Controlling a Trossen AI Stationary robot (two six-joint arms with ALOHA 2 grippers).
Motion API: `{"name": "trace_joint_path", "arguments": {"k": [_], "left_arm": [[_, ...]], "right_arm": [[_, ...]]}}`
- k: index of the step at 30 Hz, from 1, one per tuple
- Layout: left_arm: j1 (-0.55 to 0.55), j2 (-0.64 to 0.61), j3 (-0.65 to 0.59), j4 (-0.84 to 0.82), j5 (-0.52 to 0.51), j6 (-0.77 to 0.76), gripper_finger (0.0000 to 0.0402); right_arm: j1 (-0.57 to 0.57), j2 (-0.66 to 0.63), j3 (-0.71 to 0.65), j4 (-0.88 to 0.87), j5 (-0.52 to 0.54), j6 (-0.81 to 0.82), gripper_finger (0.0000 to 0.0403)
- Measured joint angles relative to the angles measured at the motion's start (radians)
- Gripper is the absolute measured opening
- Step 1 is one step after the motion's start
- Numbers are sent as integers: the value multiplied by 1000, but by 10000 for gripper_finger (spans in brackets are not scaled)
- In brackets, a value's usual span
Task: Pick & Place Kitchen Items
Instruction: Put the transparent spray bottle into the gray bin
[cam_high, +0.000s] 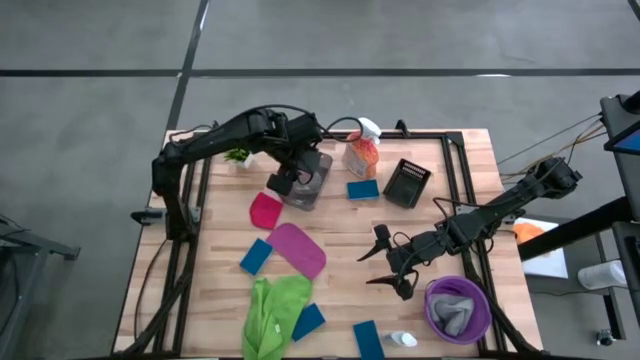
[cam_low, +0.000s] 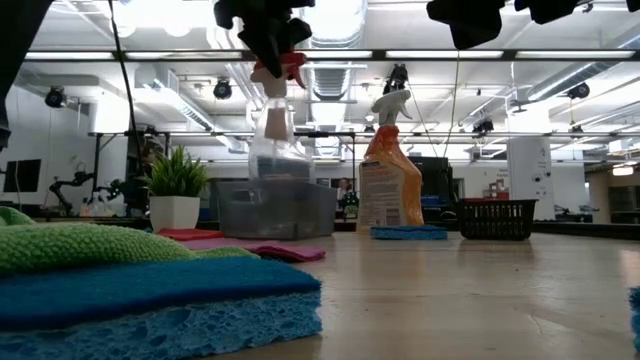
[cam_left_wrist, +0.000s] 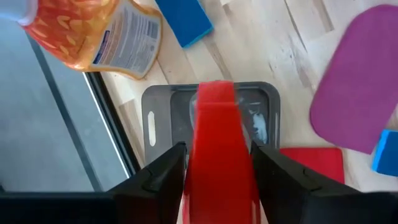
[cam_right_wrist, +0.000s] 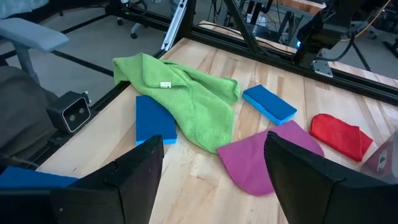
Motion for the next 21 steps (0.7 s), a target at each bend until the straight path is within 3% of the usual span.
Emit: {"name": "trace_joint_path", "arguments": {"k": [7,12,21], "left_arm": [[12,-1,1,-5,-3,7,157],[32,-2,1,12,-72,7,140],[53,-2,2,28,-76,4,186]], "right_arm": [[0,0,0,0,0,0,272],[0,0,0,0,0,4,272],[0,0,0,0,-1,7,272]]}}
